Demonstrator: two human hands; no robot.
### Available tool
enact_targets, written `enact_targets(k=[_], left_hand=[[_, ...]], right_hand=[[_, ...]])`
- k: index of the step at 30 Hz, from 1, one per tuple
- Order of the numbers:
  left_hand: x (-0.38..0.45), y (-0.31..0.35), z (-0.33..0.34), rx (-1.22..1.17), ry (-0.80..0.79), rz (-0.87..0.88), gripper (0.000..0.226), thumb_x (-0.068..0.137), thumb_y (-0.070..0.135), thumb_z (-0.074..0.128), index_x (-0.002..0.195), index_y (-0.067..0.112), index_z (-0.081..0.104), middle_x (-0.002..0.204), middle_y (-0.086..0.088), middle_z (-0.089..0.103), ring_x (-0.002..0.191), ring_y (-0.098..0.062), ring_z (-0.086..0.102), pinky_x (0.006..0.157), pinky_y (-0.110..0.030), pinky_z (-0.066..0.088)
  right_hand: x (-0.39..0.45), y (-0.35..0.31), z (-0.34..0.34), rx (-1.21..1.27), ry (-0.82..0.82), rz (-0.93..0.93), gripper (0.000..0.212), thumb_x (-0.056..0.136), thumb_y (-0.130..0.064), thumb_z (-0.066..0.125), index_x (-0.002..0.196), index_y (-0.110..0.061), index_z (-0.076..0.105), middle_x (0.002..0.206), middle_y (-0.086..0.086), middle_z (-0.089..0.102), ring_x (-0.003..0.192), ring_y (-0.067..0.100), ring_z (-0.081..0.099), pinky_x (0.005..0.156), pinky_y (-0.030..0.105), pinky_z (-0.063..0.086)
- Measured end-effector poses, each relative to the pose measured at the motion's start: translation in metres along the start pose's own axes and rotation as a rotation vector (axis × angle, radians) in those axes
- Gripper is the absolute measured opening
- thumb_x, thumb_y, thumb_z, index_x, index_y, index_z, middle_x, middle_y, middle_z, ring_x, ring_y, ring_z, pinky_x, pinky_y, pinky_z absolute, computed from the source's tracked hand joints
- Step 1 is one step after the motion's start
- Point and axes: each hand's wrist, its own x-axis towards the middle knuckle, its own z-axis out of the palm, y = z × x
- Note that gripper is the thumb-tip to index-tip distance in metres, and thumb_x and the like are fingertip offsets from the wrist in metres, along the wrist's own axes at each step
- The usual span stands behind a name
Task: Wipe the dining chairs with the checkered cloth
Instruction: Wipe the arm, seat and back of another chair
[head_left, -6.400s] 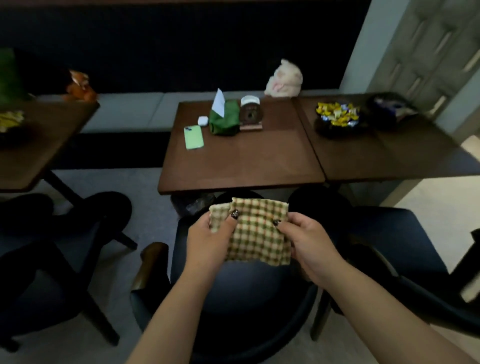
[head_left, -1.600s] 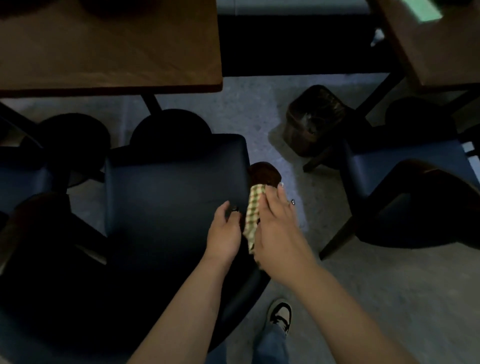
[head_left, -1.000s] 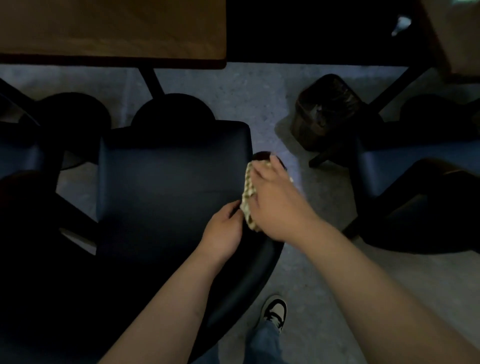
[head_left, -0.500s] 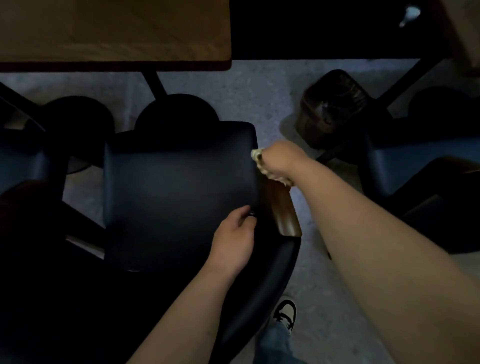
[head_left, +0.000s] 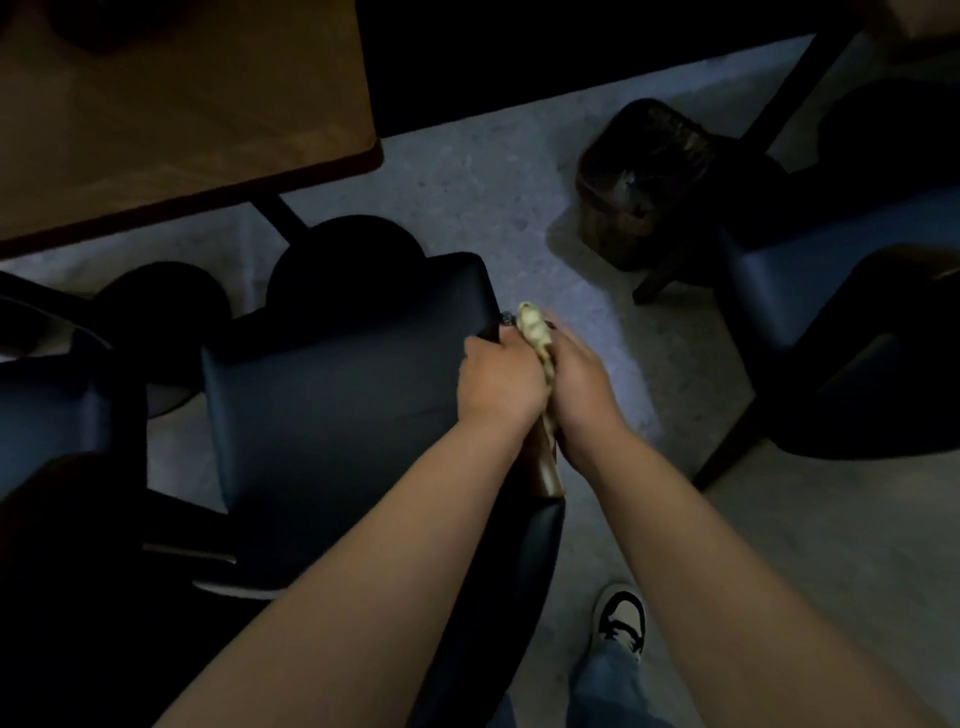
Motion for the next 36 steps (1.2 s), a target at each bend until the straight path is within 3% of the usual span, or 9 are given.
enact_targets(k=[6, 9, 13, 16, 18, 20, 25, 28, 36], left_hand=[[0.001, -0.004, 0.001, 0.027, 0.016, 0.043, 0.055, 0.093, 0.054, 0.042, 0.127, 0.012, 0.053, 0.117, -0.009, 0.061, 0.102, -0.026, 0.060, 0.093, -0.040, 0.049], [0.011, -0.002, -0.002, 0.005, 0.031, 0.016, 0.066, 0.086, 0.061, 0.051, 0.123, 0.007, 0.059, 0.113, -0.013, 0.064, 0.097, -0.027, 0.064, 0.089, -0.040, 0.052], [0.025, 0.006, -0.002, 0.028, -0.033, -0.019, 0.068, 0.085, 0.050, 0.057, 0.138, 0.010, 0.048, 0.134, -0.012, 0.056, 0.112, -0.030, 0.060, 0.099, -0.044, 0.048], [0.030, 0.005, 0.000, 0.036, -0.027, 0.004, 0.073, 0.083, 0.050, 0.058, 0.144, 0.013, 0.042, 0.141, -0.007, 0.051, 0.125, -0.027, 0.052, 0.108, -0.042, 0.040], [0.028, 0.006, -0.003, -0.003, -0.061, 0.002, 0.074, 0.080, 0.046, 0.062, 0.141, 0.009, 0.045, 0.139, -0.010, 0.053, 0.126, -0.027, 0.052, 0.110, -0.041, 0.039], [0.026, 0.007, -0.006, -0.048, -0.118, 0.031, 0.059, 0.081, 0.040, 0.063, 0.125, 0.001, 0.055, 0.131, -0.019, 0.058, 0.123, -0.033, 0.054, 0.107, -0.046, 0.041], [0.033, 0.003, -0.002, -0.099, -0.068, -0.030, 0.079, 0.074, 0.046, 0.062, 0.138, 0.002, 0.047, 0.140, -0.018, 0.051, 0.130, -0.032, 0.048, 0.111, -0.046, 0.037], [0.033, 0.000, 0.000, -0.095, -0.027, -0.007, 0.074, 0.081, 0.046, 0.061, 0.142, 0.008, 0.044, 0.143, -0.011, 0.050, 0.127, -0.029, 0.051, 0.110, -0.043, 0.039], [0.033, -0.002, -0.001, -0.096, -0.037, 0.038, 0.074, 0.077, 0.048, 0.059, 0.136, 0.004, 0.050, 0.136, -0.016, 0.055, 0.122, -0.030, 0.055, 0.107, -0.045, 0.042]], right_hand=[[0.019, 0.000, -0.007, 0.020, 0.068, 0.308, 0.040, 0.092, -0.050, 0.052, 0.088, -0.013, 0.068, 0.063, 0.002, 0.070, 0.054, 0.015, 0.066, 0.043, 0.020, 0.047], [0.022, 0.023, -0.021, -0.015, 0.069, 0.433, 0.048, 0.096, -0.051, 0.045, 0.103, -0.009, 0.065, 0.093, 0.012, 0.069, 0.081, 0.026, 0.067, 0.065, 0.030, 0.055], [0.008, 0.029, -0.017, 0.109, 0.062, 0.440, 0.048, 0.096, -0.057, 0.038, 0.067, -0.021, 0.051, 0.041, -0.007, 0.053, 0.035, 0.007, 0.051, 0.035, 0.013, 0.037], [-0.003, 0.021, 0.000, 0.106, 0.022, 0.228, 0.038, 0.099, -0.046, 0.038, 0.103, -0.020, 0.066, 0.093, -0.002, 0.072, 0.089, 0.016, 0.066, 0.079, 0.029, 0.056], [-0.021, 0.009, 0.008, 0.009, 0.023, 0.075, 0.045, 0.099, -0.036, 0.035, 0.142, -0.024, 0.042, 0.143, 0.003, 0.047, 0.131, 0.020, 0.044, 0.111, 0.043, 0.035], [-0.043, 0.001, 0.013, -0.050, 0.007, 0.015, 0.059, 0.094, -0.039, 0.033, 0.151, -0.029, 0.020, 0.155, -0.003, 0.027, 0.141, 0.014, 0.029, 0.116, 0.042, 0.025], [-0.071, -0.001, 0.012, -0.132, -0.066, 0.073, 0.040, 0.081, -0.037, 0.031, 0.106, -0.025, 0.060, 0.115, 0.001, 0.059, 0.113, 0.019, 0.050, 0.098, 0.034, 0.038], [-0.053, 0.000, 0.007, -0.243, -0.015, 0.207, 0.027, 0.097, -0.022, 0.024, 0.096, -0.015, 0.050, 0.092, 0.006, 0.047, 0.082, 0.018, 0.044, 0.067, 0.023, 0.035], [-0.054, -0.006, 0.002, -0.288, -0.047, 0.363, 0.035, 0.096, -0.021, 0.033, 0.102, -0.011, 0.066, 0.102, 0.015, 0.066, 0.098, 0.030, 0.061, 0.095, 0.043, 0.048]])
